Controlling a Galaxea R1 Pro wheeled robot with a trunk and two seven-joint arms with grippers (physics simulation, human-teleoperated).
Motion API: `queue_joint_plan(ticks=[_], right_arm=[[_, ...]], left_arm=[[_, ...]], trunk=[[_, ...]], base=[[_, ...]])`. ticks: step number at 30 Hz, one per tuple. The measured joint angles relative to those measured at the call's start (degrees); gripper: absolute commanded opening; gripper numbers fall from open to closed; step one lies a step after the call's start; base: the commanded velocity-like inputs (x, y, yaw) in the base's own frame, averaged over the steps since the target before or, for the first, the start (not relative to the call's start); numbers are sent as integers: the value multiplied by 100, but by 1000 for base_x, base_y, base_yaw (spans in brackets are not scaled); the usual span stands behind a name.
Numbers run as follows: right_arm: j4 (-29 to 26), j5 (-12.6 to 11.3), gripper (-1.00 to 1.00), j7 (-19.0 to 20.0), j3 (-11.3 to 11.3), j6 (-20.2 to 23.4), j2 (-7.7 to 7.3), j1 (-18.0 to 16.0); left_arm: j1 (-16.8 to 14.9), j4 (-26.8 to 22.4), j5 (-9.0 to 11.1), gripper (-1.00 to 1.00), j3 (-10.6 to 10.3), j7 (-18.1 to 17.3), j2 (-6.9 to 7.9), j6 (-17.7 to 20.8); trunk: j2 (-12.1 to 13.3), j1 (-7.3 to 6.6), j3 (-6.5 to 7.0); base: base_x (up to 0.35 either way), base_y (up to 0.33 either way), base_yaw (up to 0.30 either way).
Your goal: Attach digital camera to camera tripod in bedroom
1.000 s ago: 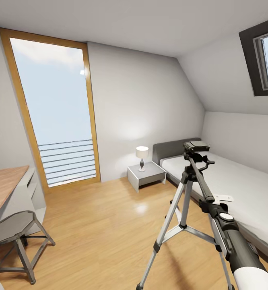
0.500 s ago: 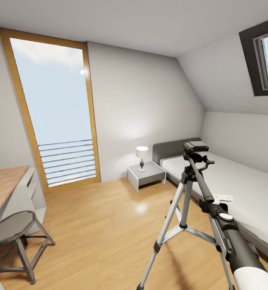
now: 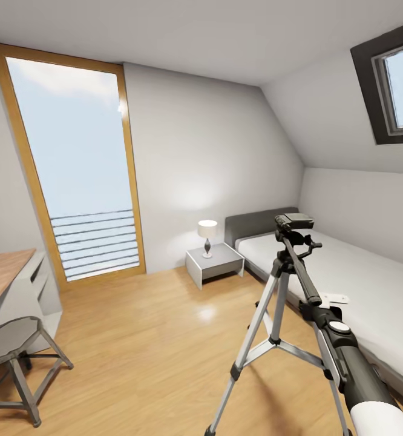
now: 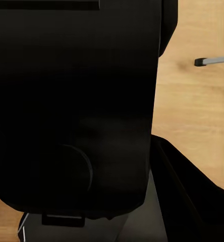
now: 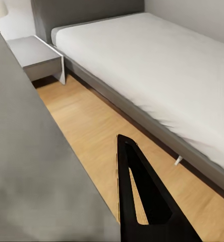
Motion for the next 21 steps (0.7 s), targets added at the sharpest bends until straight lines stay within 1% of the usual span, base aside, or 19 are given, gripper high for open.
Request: queue_joint_plan(ticks=[21], right_arm=[[2, -5, -100, -16, -13, -19, 5, 0]], left_arm=[[0, 14, 0, -100, 1, -4, 0, 0]], trunk=[[0, 0, 0]], base=[[0, -277, 0]])
